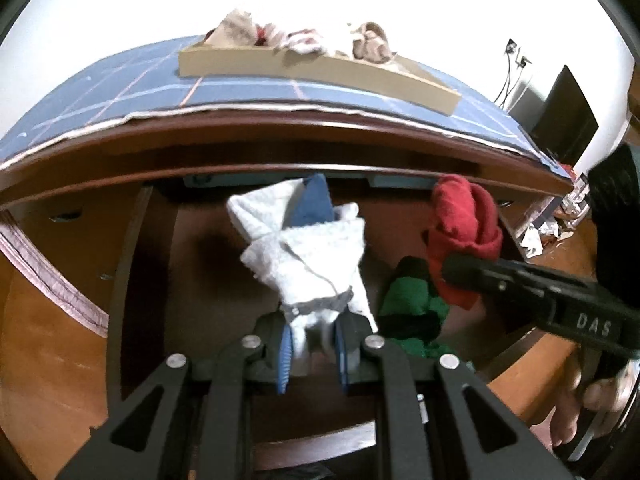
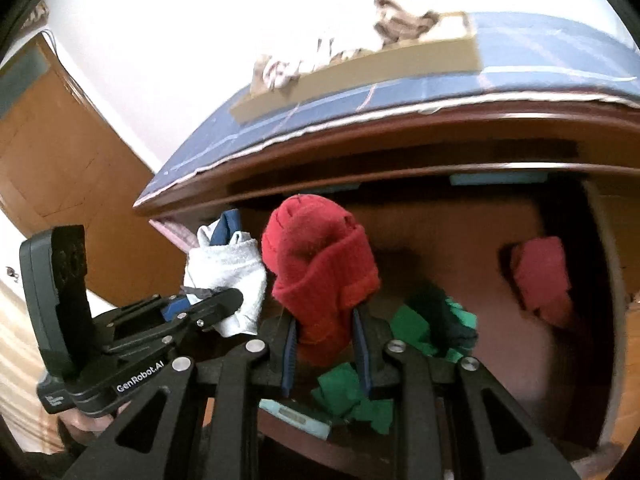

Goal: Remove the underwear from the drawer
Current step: 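Grasp the grey-and-navy sock with the left tool while the right tool grasps the red sock, then lift both socks out of the drawer and carry them over the tray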

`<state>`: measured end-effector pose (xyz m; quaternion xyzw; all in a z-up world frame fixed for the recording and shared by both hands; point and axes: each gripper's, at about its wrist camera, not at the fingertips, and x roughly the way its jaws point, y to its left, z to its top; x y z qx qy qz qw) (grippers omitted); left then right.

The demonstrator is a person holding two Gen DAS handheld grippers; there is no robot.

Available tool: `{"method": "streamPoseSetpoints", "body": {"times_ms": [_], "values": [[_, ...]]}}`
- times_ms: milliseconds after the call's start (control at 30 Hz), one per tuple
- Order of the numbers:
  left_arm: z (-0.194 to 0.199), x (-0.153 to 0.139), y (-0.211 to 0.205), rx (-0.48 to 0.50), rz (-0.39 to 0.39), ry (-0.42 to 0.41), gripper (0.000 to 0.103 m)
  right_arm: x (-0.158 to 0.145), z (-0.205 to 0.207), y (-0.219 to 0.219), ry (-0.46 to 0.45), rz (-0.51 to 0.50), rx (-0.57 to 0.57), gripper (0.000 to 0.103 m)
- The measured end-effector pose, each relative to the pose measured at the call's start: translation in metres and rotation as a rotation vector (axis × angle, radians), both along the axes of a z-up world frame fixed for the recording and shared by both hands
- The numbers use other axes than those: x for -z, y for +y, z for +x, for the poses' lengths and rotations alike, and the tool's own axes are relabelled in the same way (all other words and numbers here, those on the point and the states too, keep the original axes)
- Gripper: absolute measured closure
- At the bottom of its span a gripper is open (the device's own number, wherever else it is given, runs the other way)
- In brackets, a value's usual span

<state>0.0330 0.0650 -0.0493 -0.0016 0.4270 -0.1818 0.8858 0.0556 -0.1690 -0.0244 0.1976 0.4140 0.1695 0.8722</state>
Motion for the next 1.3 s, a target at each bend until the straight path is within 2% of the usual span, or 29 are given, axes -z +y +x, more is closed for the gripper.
{"method": "streamPoseSetpoints", "body": {"times_ms": [100, 367, 833, 1300], "values": [[-0.006, -0.005, -0.005, -0.003, 0.020, -0.031, 0.088, -0.010, -0.020, -0.013, -0.046, -0.015, 0.045, 0.076], [-0.018, -0.015, -0.017, 0.008, 0.041, -0.071, 0.088, -0.019, -0.047, -0.009, -0.109, -0.061, 0.106, 0.076], [-0.040, -0.031, -0.025, 0.001, 0.081, -0.159, 0.088, -0.028, -0.065, -0.009, -0.182, -0.074, 0.145, 0.076], [-0.047, -0.047, -0.028, -0.010, 0.091, -0.222, 0.088, -0.041, -0.076, -0.015, -0.216, -0.067, 0.176, 0.076]]}}
